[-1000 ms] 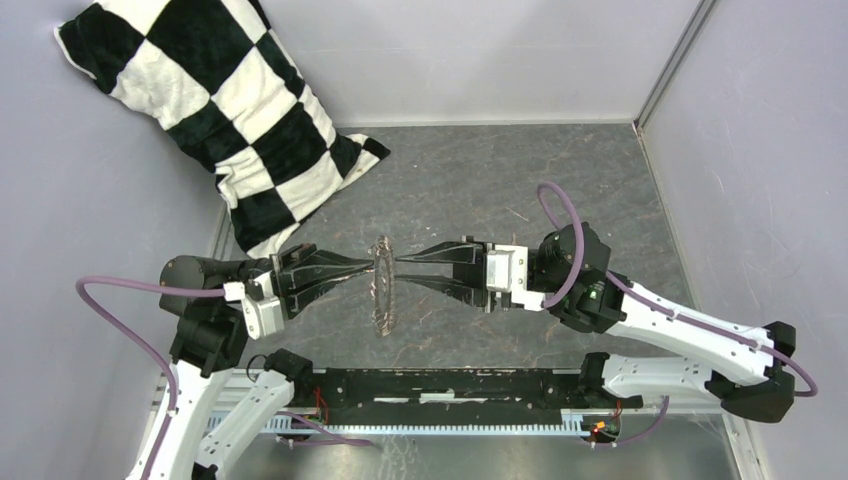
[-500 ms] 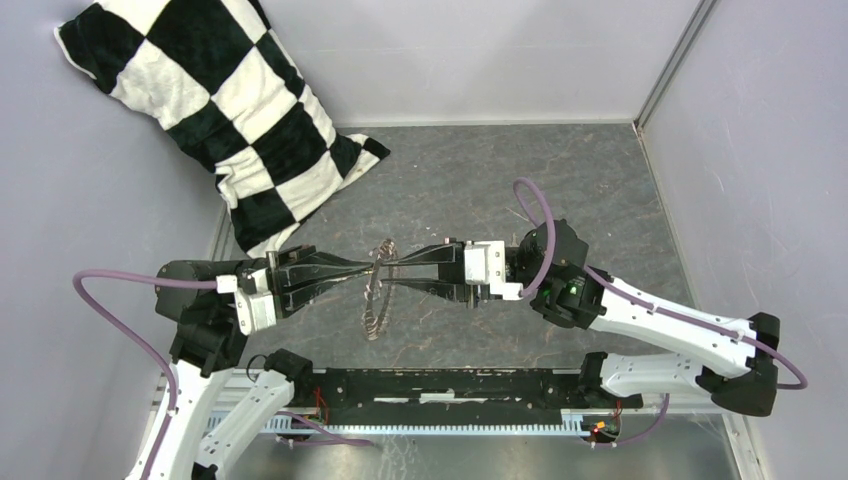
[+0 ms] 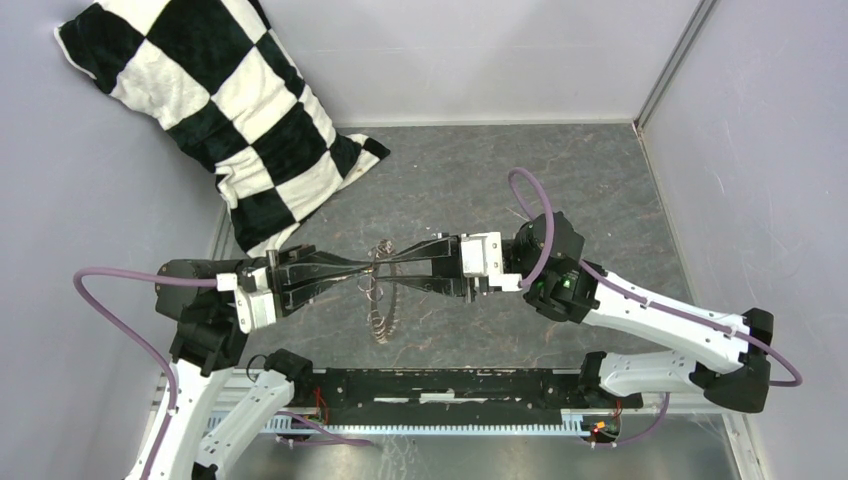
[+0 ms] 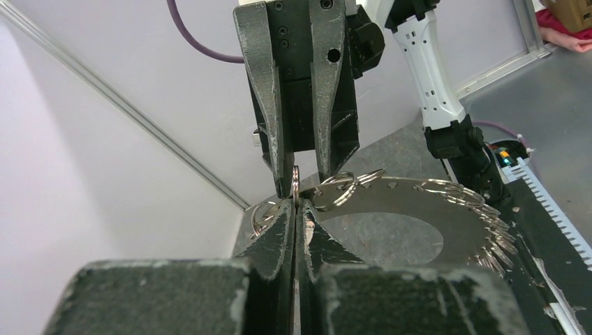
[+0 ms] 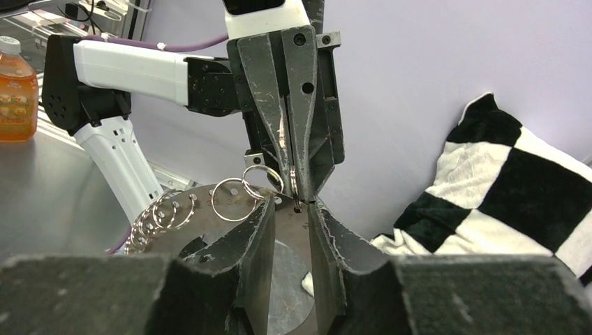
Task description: Put the keys on the keyring
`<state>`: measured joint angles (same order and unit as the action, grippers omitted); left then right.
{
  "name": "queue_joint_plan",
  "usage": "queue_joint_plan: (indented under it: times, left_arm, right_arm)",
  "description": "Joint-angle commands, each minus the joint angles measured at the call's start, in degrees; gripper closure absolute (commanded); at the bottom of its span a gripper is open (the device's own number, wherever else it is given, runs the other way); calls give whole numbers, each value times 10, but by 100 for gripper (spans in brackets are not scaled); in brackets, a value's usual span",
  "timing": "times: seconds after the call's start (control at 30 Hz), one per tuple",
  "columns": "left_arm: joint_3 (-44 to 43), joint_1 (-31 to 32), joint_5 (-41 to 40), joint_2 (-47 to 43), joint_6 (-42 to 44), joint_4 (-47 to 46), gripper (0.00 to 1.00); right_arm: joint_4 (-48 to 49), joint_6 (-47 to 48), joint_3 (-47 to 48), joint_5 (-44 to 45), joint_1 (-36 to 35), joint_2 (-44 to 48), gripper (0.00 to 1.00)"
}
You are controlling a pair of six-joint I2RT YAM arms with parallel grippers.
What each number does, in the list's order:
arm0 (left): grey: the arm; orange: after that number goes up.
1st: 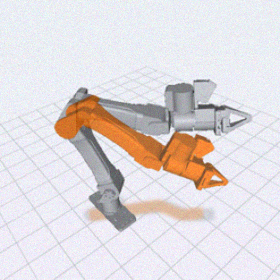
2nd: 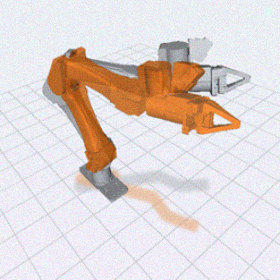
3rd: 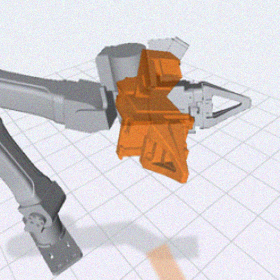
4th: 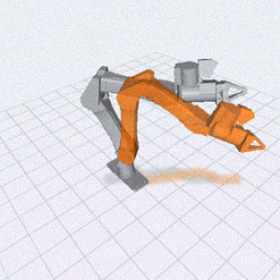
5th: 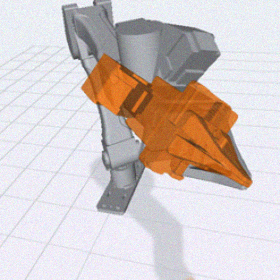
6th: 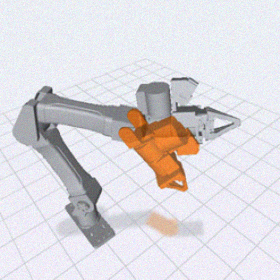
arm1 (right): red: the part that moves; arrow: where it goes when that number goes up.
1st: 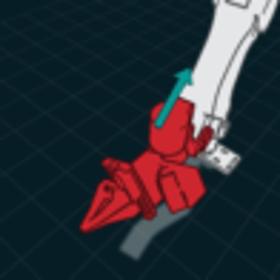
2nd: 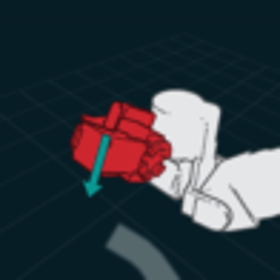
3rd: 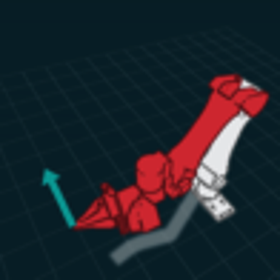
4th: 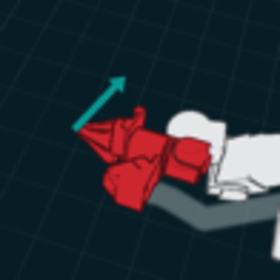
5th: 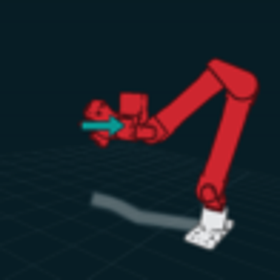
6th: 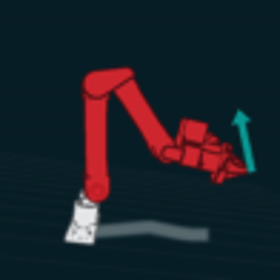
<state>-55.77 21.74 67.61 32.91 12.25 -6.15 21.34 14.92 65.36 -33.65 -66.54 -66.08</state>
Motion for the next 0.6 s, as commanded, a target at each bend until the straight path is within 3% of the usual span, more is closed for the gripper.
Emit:
queue_joint_plan:
  times: [0.0,0.13,0.37,0.43,0.47,0.53,0.57]
  left_arm:
    - [-14,2,0,5,-4,-13,98]
    - [-19,3,8,3,17,4,98]
    - [-20,2,16,0,69,59,98]
    - [-20,2,6,-1,71,59,97]
    - [-21,2,0,-2,74,71,88]
    - [-26,2,-13,-1,94,104,56]
    - [-31,2,-19,-2,116,129,50]
  right_arm:
    - [17,-12,35,-14,2,-11,70]
    - [9,-13,41,-15,4,-14,74]
    - [-45,-9,78,-13,5,-34,98]
    - [-88,4,94,6,5,-42,99]
    - [-118,15,103,21,5,-46,99]
    - [-178,37,119,51,5,-52,99]
    - [-206,48,128,68,5,-53,100]
